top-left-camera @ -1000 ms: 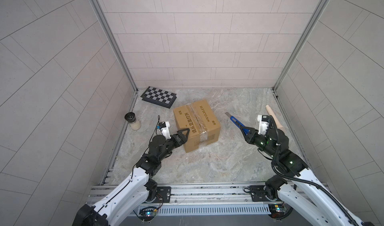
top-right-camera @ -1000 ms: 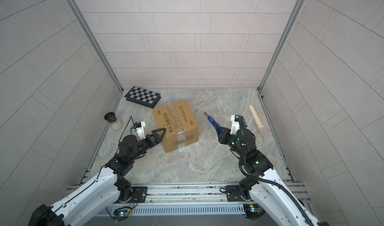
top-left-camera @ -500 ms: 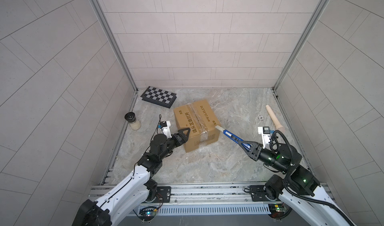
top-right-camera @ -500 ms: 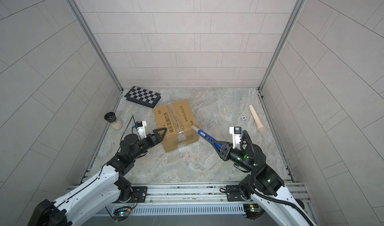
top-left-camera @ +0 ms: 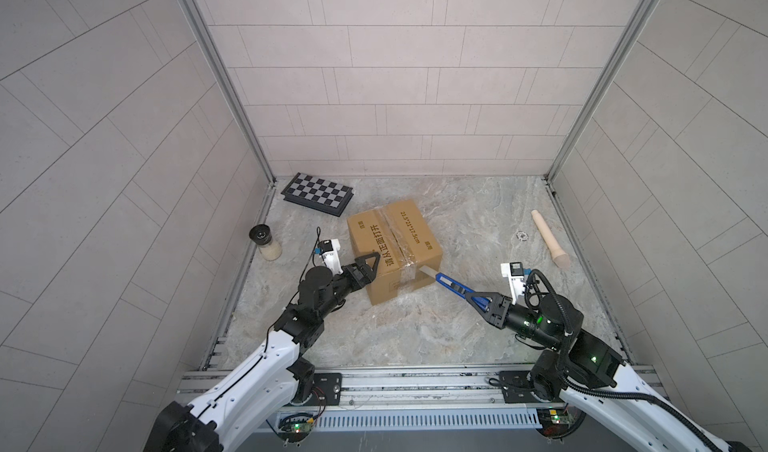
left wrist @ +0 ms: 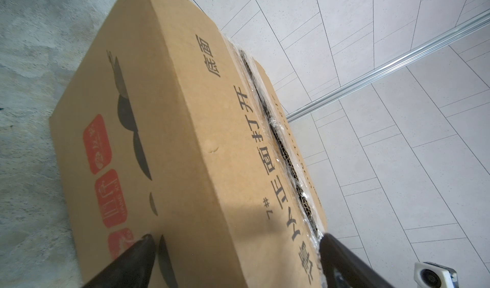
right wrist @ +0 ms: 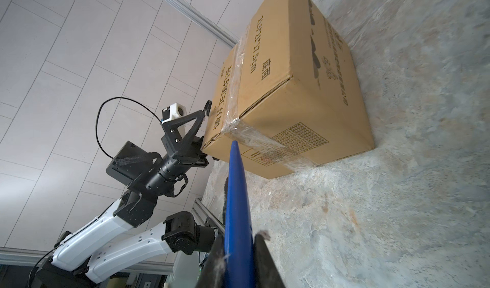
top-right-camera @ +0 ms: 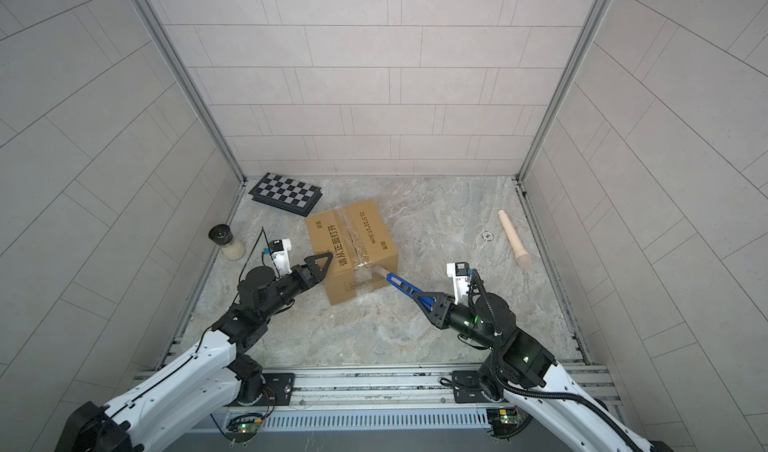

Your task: Unpack the express box

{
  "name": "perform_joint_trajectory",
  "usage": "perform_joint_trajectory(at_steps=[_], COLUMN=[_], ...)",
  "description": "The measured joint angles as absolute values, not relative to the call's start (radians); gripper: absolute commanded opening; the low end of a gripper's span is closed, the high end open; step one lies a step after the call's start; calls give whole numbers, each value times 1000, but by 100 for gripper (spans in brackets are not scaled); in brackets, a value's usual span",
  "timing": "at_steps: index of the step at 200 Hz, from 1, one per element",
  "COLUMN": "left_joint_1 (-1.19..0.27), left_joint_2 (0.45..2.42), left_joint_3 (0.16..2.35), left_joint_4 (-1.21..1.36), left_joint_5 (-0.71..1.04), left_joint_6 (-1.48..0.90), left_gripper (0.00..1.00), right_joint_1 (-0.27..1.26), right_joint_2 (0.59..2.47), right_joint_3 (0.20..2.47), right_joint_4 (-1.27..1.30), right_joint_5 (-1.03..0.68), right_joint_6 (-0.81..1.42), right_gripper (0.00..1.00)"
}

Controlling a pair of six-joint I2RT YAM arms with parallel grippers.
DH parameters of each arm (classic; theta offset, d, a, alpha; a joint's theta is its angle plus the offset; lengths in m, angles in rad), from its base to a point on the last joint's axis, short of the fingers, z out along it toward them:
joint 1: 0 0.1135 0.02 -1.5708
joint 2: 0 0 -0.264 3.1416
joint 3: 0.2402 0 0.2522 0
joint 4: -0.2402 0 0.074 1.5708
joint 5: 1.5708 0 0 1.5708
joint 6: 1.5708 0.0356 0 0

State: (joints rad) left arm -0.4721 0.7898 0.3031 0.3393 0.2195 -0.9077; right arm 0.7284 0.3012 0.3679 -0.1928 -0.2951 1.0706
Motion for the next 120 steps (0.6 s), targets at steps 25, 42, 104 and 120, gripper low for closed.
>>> perform_joint_trajectory(at_steps=[25, 42, 104, 120], left_joint_1=[-472, -472, -472, -473], left_joint_2=[785, 779, 778, 778], left_joint_3=[303, 303, 303, 303], left_joint_4=[339, 340, 340, 340], left_joint_5=[220, 220, 220, 220], left_joint_6=[-908, -908, -908, -908], left_gripper=[100, 100, 100, 100], right_joint_1=[728, 728, 728, 728], right_joint_2=[302, 302, 316, 321], right_joint_3=[344, 332, 319, 317], right_joint_4=[-160, -141, -77, -65], right_joint_5=[-274, -262, -240, -239], right_joint_6=[1085, 1091, 1113, 1119], right_gripper=[0, 0, 0, 0])
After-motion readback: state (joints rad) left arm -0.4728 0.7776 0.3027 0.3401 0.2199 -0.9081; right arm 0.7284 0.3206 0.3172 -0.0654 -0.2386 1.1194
